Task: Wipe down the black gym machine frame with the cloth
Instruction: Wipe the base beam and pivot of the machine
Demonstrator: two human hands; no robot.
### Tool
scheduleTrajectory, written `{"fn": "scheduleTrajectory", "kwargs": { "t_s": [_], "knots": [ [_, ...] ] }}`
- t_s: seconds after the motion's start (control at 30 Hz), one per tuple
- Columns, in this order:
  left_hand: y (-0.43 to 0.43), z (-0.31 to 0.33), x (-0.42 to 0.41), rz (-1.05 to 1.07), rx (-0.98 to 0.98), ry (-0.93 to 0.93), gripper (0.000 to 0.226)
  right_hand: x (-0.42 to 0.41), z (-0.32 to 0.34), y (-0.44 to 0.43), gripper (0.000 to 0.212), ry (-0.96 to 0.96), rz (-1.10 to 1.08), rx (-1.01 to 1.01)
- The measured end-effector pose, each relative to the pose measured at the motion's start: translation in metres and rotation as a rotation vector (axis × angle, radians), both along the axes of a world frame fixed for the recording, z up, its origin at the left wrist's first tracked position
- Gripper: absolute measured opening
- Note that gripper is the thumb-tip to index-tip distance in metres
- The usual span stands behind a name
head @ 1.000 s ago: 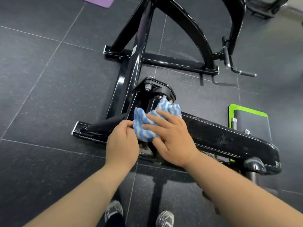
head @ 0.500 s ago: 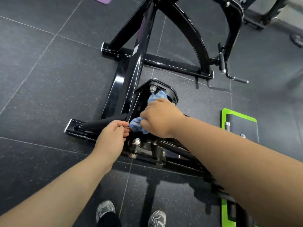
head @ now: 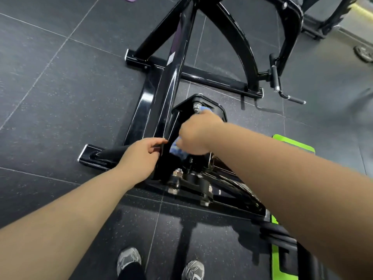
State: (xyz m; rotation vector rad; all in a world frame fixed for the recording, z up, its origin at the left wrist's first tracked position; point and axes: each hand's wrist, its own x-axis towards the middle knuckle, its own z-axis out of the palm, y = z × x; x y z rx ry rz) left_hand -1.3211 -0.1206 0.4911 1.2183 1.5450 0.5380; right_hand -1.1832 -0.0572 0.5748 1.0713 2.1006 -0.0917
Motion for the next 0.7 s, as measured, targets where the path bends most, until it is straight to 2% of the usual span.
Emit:
{"fn": "scheduleTrajectory", "kwargs": {
  "t_s": [0.07, 0.1, 0.17, 0.23, 0.27, 0.3, 0.33, 0.4, 0.47, 0.57, 0.7],
  "knots": [
    [0.000, 0.004, -0.001, 0.005, 0.030, 0.034, 0.037, -0.011, -0.001, 0.010, 0.041, -0.087, -0.042, -0.025],
    [0.001, 0.008, 0.002, 0.019, 0.054, 0.022, 0.035, -0.010, -0.001, 0.009, 0.046, -0.053, -0.108, -0.059],
    [0.004, 0.019, 0.009, 0.113, -0.004, -0.197, 0.031, 0.002, 0.002, -0.002, 0.047, 0.240, -0.364, -0.137],
    [0.011, 0.036, 0.020, 0.159, -0.136, -0.466, 0.028, 0.024, 0.005, -0.018, 0.046, 0.673, -0.562, -0.086],
    [0.016, 0.043, 0.027, 0.124, -0.155, -0.488, 0.024, 0.037, 0.006, -0.029, 0.044, 0.846, -0.608, 0.010],
    [0.022, 0.047, 0.034, 0.042, -0.138, -0.411, 0.021, 0.049, 0.003, -0.041, 0.042, 0.967, -0.644, 0.139],
    [0.028, 0.050, 0.041, -0.057, -0.117, -0.286, 0.028, 0.061, -0.001, -0.052, 0.039, 1.040, -0.690, 0.264],
    [0.037, 0.056, 0.057, -0.169, -0.143, -0.108, 0.050, 0.081, -0.012, -0.071, 0.036, 1.039, -0.827, 0.423],
    [0.049, 0.054, 0.070, -0.178, -0.212, -0.008, 0.056, 0.099, -0.029, -0.079, 0.035, 0.929, -0.930, 0.481],
    [0.056, 0.049, 0.085, -0.159, -0.262, 0.014, 0.057, 0.117, -0.054, -0.077, 0.030, 0.719, -0.883, 0.577],
    [0.027, 0.052, 0.076, -0.319, -0.335, 0.279, 0.050, 0.116, -0.061, -0.074, 0.023, 0.665, -0.850, 0.653]
  ]
}}
